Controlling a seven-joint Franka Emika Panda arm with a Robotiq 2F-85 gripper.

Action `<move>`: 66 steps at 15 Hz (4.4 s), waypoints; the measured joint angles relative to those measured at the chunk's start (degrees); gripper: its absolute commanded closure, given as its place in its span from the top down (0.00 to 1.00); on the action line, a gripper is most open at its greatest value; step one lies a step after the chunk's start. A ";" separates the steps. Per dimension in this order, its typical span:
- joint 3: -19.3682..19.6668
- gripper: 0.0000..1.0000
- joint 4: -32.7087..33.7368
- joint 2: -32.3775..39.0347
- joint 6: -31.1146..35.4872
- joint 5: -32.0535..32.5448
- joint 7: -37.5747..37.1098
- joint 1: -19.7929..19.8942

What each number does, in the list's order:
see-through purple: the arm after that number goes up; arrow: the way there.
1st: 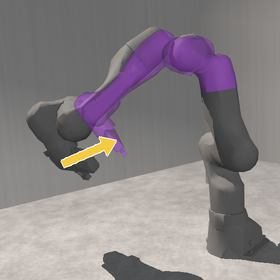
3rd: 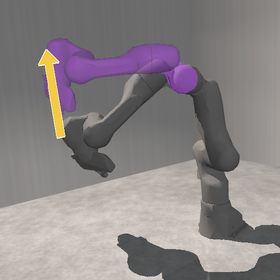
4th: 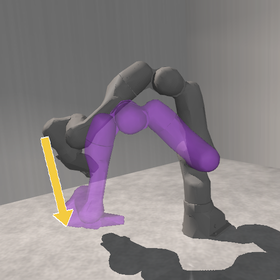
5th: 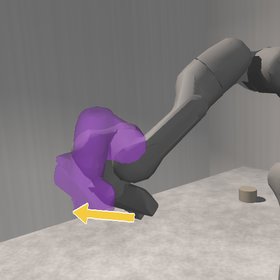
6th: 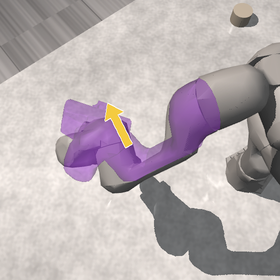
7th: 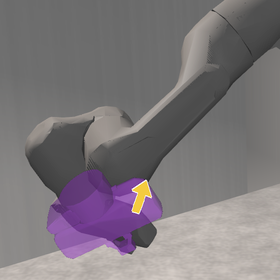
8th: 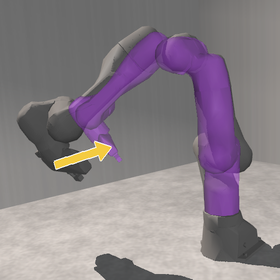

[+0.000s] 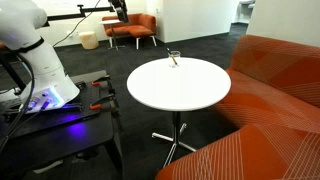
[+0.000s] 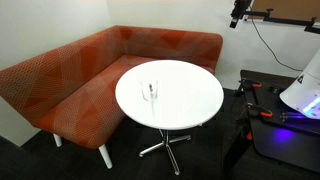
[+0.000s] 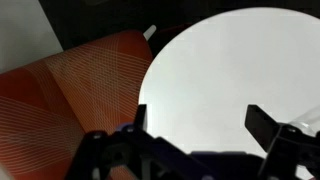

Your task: Pick up the pen from the cup and place it on the table

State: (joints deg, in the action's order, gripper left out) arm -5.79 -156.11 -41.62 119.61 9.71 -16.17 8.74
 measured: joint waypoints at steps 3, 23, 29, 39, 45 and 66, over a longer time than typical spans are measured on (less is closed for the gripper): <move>0.00 1.00 0.00 0.00 0.00 0.00 0.00 0.00; 12.32 1.00 3.51 4.87 10.81 -7.43 19.77 -4.92; 19.54 1.00 5.75 8.45 12.41 -18.43 35.63 -11.77; 19.06 1.00 14.44 18.83 10.64 -21.02 35.65 -11.65; 15.31 1.00 21.01 27.09 9.59 -16.79 27.45 -8.83; 13.96 1.00 25.37 36.26 10.86 -28.58 42.12 -7.51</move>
State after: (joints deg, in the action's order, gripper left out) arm 8.17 -130.74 -5.36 130.47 -18.87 25.94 1.23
